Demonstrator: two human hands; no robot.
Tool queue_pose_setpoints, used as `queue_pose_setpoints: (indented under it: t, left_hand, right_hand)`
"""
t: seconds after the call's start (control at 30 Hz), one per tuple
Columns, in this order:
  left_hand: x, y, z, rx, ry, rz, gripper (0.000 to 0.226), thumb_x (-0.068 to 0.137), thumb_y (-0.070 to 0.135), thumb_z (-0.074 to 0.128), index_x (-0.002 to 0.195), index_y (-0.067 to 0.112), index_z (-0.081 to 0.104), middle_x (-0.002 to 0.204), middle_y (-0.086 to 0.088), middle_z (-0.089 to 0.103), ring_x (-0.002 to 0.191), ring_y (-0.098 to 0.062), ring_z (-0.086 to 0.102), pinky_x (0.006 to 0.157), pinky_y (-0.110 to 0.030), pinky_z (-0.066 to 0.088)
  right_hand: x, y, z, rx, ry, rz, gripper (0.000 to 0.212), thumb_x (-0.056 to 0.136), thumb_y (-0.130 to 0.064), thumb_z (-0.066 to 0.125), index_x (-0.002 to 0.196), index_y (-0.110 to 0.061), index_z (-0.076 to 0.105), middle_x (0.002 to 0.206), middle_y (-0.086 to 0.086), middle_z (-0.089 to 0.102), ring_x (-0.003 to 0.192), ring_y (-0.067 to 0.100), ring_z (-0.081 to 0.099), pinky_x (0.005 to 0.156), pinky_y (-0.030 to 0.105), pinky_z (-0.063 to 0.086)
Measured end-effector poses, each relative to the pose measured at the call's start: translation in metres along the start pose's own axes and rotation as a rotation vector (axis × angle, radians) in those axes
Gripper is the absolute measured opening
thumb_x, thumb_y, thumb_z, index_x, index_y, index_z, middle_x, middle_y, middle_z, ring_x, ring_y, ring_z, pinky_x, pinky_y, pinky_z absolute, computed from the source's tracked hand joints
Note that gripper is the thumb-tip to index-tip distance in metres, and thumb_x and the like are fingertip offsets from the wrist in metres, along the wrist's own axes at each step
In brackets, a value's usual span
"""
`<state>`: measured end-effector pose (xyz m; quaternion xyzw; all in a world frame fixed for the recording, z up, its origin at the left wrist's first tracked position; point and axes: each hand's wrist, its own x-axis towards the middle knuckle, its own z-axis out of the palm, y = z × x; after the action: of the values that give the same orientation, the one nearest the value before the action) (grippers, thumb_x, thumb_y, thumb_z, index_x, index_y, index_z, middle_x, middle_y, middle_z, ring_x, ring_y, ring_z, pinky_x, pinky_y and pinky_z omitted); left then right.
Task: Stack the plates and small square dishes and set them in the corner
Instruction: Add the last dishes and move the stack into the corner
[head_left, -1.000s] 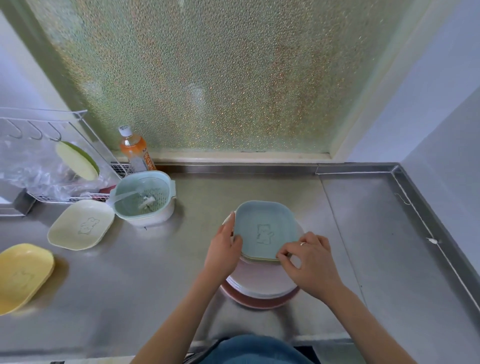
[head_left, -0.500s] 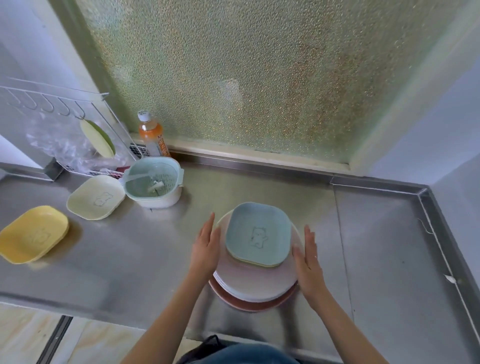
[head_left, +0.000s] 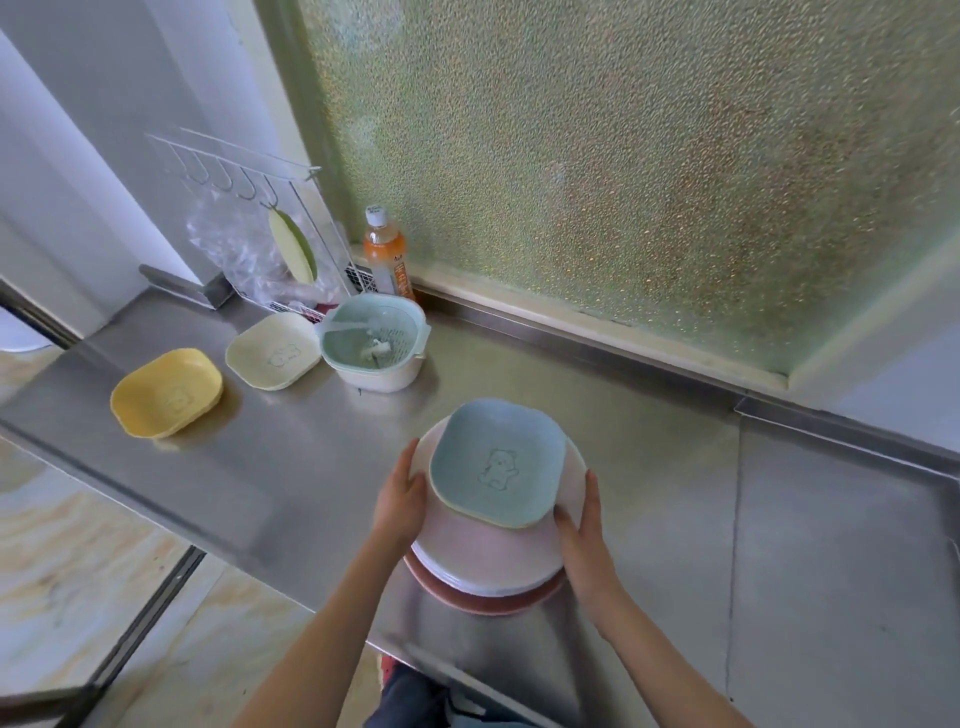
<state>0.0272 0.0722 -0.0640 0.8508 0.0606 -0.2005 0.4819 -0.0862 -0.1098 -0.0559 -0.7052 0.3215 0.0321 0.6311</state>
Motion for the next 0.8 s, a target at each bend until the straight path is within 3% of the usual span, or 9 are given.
queue_pose_setpoints:
  t: [0.33, 0.5, 0.63, 0.73, 0.8]
  left_hand:
    - [0.044, -0.020, -0.070, -0.024, 0.022, -0.040, 0.050, 0.098, 0.021, 0.036, 0.146, 0.029, 0.029, 0.147, -0.007, 0.041, 0.132, -0.031, 0.042, 0.111, -0.042, 0.032]
    - [0.069, -0.029, -0.105, -0.051, -0.090, -0.004, 0.051, 0.097, 0.021, 0.036, 0.146, 0.031, 0.027, 0.147, -0.006, 0.042, 0.131, -0.029, 0.043, 0.109, -0.041, 0.034]
    - [0.086, -0.037, -0.132, 0.000, -0.142, 0.063, 0.050, 0.098, 0.020, 0.037, 0.146, 0.027, 0.029, 0.143, -0.004, 0.045, 0.130, -0.028, 0.044, 0.107, -0.038, 0.034]
    - [0.096, -0.047, -0.159, 0.048, -0.179, 0.115, 0.040, 0.098, 0.026, 0.039, 0.138, 0.026, 0.044, 0.137, -0.003, 0.053, 0.125, -0.023, 0.049, 0.101, -0.031, 0.037]
    - [0.103, -0.053, -0.183, 0.200, -0.050, 0.166, 0.035, 0.098, 0.029, 0.039, 0.131, 0.027, 0.051, 0.134, -0.002, 0.056, 0.121, -0.022, 0.053, 0.101, -0.034, 0.037]
  right_hand:
    - [0.022, -0.031, 0.072, -0.007, -0.036, -0.046, 0.062, 0.099, -0.030, 0.039, 0.149, -0.029, 0.002, 0.155, -0.009, 0.013, 0.141, 0.015, 0.020, 0.109, 0.025, 0.017]
    - [0.028, -0.033, 0.114, 0.068, 0.073, -0.009, 0.059, 0.099, -0.030, 0.039, 0.147, -0.036, 0.005, 0.155, -0.009, 0.016, 0.140, 0.015, 0.023, 0.115, 0.036, 0.018]
    - [0.030, -0.038, 0.138, 0.109, 0.120, -0.001, 0.052, 0.101, -0.030, 0.033, 0.148, -0.030, 0.011, 0.155, -0.007, 0.017, 0.139, 0.013, 0.023, 0.115, 0.035, 0.018]
    - [0.025, -0.062, 0.154, 0.068, 0.436, 0.006, 0.058, 0.090, -0.041, 0.036, 0.144, -0.019, 0.027, 0.149, 0.003, 0.034, 0.133, 0.023, 0.035, 0.110, 0.040, 0.028]
    - [0.018, -0.092, 0.165, -0.001, 0.708, -0.165, 0.057, 0.085, -0.037, 0.036, 0.136, -0.013, 0.038, 0.140, 0.009, 0.046, 0.126, 0.028, 0.044, 0.105, 0.044, 0.034]
